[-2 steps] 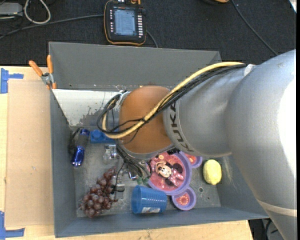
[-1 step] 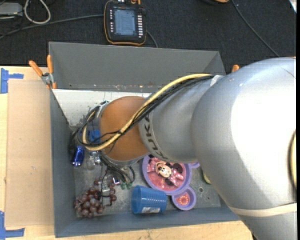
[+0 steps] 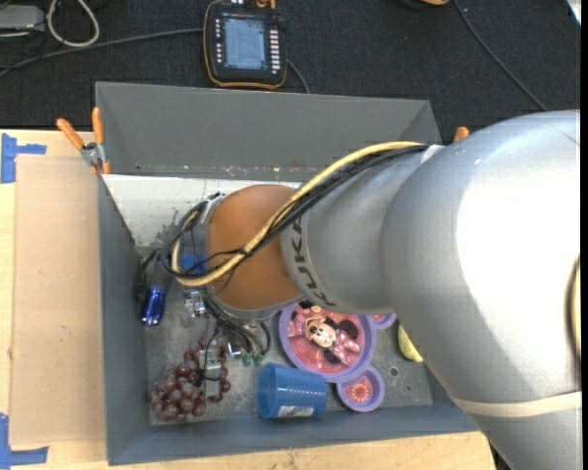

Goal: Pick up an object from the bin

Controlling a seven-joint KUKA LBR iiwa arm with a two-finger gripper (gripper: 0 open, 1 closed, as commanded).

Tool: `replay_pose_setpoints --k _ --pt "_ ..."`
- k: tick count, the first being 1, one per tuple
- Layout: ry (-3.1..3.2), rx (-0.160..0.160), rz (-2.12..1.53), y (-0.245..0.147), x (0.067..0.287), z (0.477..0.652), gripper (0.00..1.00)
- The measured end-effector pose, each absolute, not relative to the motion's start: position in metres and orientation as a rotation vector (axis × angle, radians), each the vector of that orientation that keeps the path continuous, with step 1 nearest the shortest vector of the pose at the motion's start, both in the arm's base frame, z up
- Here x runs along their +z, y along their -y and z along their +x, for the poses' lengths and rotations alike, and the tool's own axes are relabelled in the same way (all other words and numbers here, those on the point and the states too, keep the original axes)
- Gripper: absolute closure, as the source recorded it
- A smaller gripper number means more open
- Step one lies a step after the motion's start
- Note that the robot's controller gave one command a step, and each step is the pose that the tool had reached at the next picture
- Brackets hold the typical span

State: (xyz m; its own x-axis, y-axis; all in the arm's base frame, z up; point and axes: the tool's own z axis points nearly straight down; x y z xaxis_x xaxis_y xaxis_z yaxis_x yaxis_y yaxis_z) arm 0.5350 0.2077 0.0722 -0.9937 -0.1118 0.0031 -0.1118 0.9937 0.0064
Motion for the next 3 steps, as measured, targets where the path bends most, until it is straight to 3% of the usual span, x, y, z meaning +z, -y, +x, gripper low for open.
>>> replay_pose_setpoints --k 1,2,3 --pt "3.135 -0.01 0.26 -0.208 0.072 0.494 1.0" --pt "3.134 -0.009 0.258 -0.208 0.072 0.494 1.0" --pt "3.136 -0.011 0.274 -0.217 0.162 0.514 1.0"
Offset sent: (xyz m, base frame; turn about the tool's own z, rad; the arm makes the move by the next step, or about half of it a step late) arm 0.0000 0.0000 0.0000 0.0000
